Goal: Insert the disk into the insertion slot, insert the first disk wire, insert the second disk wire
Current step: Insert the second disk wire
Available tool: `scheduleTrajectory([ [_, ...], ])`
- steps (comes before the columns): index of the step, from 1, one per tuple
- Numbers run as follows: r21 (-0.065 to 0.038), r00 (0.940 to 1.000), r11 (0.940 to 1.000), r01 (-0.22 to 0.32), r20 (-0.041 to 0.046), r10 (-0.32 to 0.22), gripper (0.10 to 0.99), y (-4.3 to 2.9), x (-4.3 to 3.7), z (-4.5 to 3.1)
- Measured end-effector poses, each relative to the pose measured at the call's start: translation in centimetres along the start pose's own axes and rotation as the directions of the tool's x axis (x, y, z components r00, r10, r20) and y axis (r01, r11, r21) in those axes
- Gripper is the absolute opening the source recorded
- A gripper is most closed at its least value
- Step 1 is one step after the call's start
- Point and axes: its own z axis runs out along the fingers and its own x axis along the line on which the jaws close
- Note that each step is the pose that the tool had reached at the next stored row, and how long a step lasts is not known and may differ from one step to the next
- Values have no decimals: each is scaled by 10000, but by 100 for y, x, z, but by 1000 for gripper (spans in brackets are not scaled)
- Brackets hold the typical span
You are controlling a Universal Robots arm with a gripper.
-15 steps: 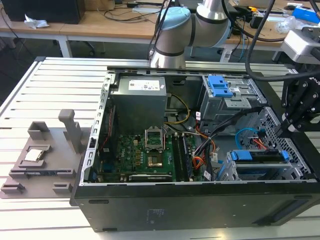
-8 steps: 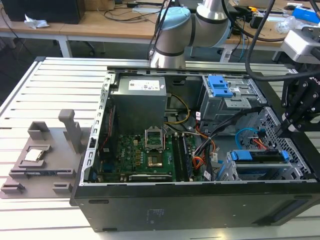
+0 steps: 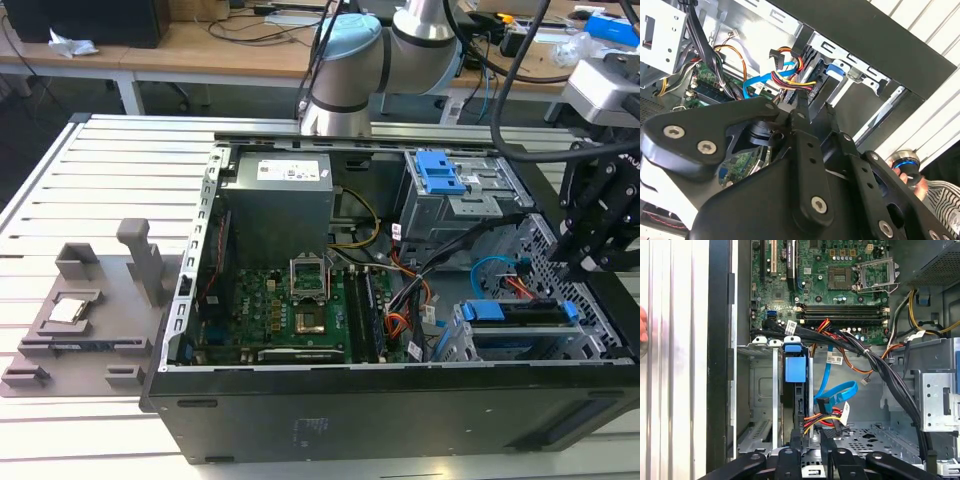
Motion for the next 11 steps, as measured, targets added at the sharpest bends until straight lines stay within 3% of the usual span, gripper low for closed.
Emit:
scheduleTrajectory([
  [1, 0, 10000, 10000, 14, 0, -14, 302, 0, 0, 0],
  [3, 6, 9976, 9976, 689, -37, -689, 302, 0, -3, 5],
  [6, 10, 9868, 9869, 1616, -93, -1615, 302, 0, -6, 11],
  [8, 10, 9840, 9840, 1780, -102, -1780, 302, 1, -28, 11],
  [11, 11, 9816, 9816, 1907, -108, -1907, 302, 49, -150, 21],
])
